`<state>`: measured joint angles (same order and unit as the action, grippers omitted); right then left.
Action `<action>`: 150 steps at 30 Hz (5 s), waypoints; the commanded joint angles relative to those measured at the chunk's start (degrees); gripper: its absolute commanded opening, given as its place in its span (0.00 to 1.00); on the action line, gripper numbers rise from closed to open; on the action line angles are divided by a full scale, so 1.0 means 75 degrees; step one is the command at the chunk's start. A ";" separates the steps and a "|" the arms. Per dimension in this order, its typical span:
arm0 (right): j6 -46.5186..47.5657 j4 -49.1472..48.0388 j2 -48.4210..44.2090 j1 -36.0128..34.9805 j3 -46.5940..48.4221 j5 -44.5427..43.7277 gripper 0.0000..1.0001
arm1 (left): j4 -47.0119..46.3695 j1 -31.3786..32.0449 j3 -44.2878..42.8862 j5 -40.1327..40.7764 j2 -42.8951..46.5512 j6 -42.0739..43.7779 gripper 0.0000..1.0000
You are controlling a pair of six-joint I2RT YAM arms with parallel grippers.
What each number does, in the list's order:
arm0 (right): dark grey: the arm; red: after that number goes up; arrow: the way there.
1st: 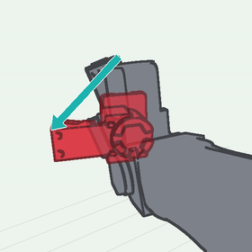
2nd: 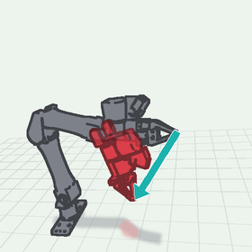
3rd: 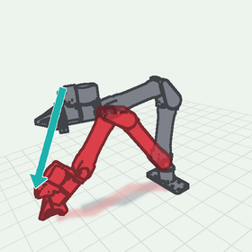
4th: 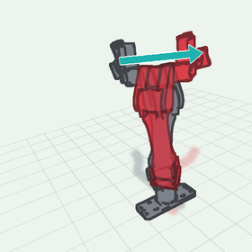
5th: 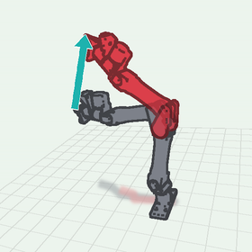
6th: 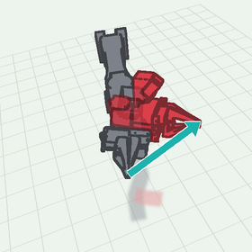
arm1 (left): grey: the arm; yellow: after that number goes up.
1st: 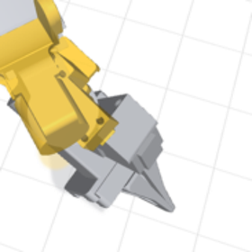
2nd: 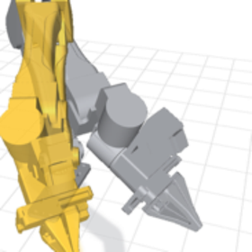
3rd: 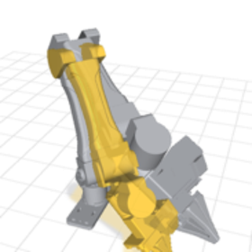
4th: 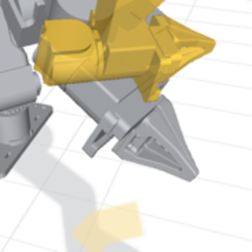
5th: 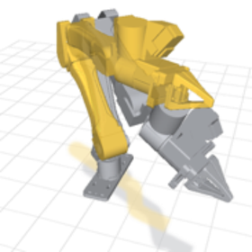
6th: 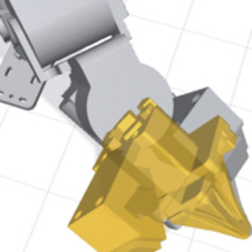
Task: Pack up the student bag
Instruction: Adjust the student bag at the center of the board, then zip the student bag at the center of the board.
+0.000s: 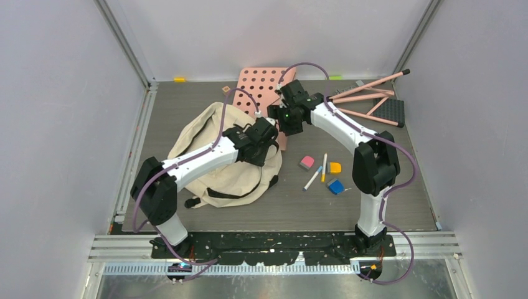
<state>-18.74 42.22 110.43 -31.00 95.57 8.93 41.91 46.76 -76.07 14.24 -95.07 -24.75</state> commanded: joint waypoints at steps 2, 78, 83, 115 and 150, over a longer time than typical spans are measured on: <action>0.0350 -0.0557 0.0308 -0.0023 0.0277 0.0412 0.73 | 0.0539 0.0014 0.0170 0.0955 0.0361 -0.0363 0.14; 0.0830 -0.4212 -0.0188 -0.1837 -0.2379 -0.1131 0.24 | 0.0654 -0.3341 0.2123 -0.2555 0.4271 -0.2959 0.00; 0.0981 -0.3498 -0.0593 -0.1843 -0.2225 -0.1609 0.01 | 0.0629 -0.3341 0.1906 -0.2636 0.4093 -0.2706 0.14; 0.1924 -0.0568 -0.0372 -0.1825 -0.0768 -0.0823 0.01 | 0.0219 -0.5025 -0.4918 -0.2861 -0.3062 0.3802 0.97; 0.2376 0.0672 -0.0419 -0.1561 -0.0155 -0.2114 0.00 | -0.0350 -0.5943 -0.3128 -0.2286 -0.2430 0.1572 0.00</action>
<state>-1.93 45.19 111.48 -43.35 93.71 -3.20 39.79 7.49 -100.92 -10.63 -118.74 -7.73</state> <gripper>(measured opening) 0.040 0.042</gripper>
